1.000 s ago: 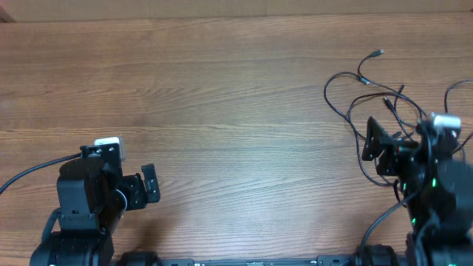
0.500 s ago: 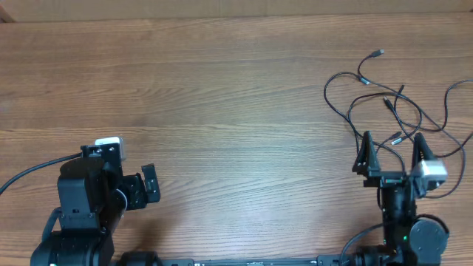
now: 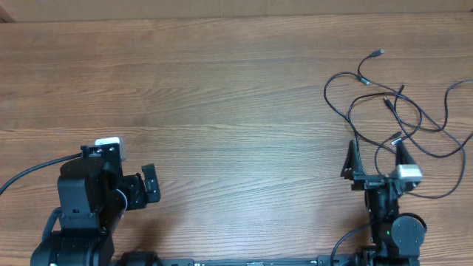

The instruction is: Untangle cables

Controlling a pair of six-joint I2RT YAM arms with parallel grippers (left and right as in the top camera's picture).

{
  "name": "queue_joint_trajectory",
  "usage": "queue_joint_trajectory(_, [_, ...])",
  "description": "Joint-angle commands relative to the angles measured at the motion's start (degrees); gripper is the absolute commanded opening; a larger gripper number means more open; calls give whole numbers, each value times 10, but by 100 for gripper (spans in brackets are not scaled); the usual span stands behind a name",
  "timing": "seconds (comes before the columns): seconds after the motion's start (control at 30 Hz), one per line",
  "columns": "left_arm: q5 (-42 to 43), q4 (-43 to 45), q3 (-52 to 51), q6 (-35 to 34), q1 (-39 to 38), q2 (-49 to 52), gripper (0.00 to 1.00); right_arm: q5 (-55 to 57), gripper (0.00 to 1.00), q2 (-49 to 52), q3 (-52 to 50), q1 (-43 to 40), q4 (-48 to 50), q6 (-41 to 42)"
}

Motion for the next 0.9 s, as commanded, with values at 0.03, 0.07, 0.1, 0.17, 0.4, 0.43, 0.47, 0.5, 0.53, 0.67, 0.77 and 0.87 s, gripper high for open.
queue_joint_trajectory(0.03, [-7, 0, 0, -4, 2, -1, 100, -35, 100, -6, -6, 3, -87, -12])
queue_joint_trajectory(0.07, [-7, 0, 0, -4, 2, -1, 99, -43, 100, -5, -6, 3, -83, -11])
queue_joint_trajectory(0.1, [-7, 0, 0, -4, 2, -1, 100, -44, 100, -5, -6, 3, -83, -11])
queue_joint_trajectory(0.17, [-7, 0, 0, -4, 2, -1, 100, -43, 100, -5, -6, 3, -81, -10])
queue_joint_trajectory(0.4, [-7, 0, 0, -4, 2, -1, 100, -43, 100, -5, -6, 3, -81, -10])
queue_joint_trajectory(0.43, [-7, 0, 0, -4, 2, -1, 100, -43, 100, -5, -6, 3, -81, -10])
queue_joint_trajectory(0.47, [-7, 0, 0, -4, 2, -1, 100, -43, 100, -5, -6, 3, -81, -10])
queue_joint_trajectory(0.5, [-7, 0, 0, -4, 2, -1, 100, -43, 100, -5, -6, 3, -81, -10])
queue_joint_trajectory(0.53, [-7, 0, 0, -4, 2, -1, 100, -43, 100, -5, -6, 3, -81, -10])
queue_joint_trajectory(0.67, [-7, 0, 0, -4, 2, -1, 100, -43, 100, -5, -6, 3, -81, -10])
queue_joint_trajectory(0.77, [-7, 0, 0, -4, 2, -1, 100, -43, 100, -5, -6, 3, -81, -10])
queue_joint_trajectory(0.87, [-7, 0, 0, -4, 2, -1, 100, -44, 100, -5, -6, 3, -81, -10])
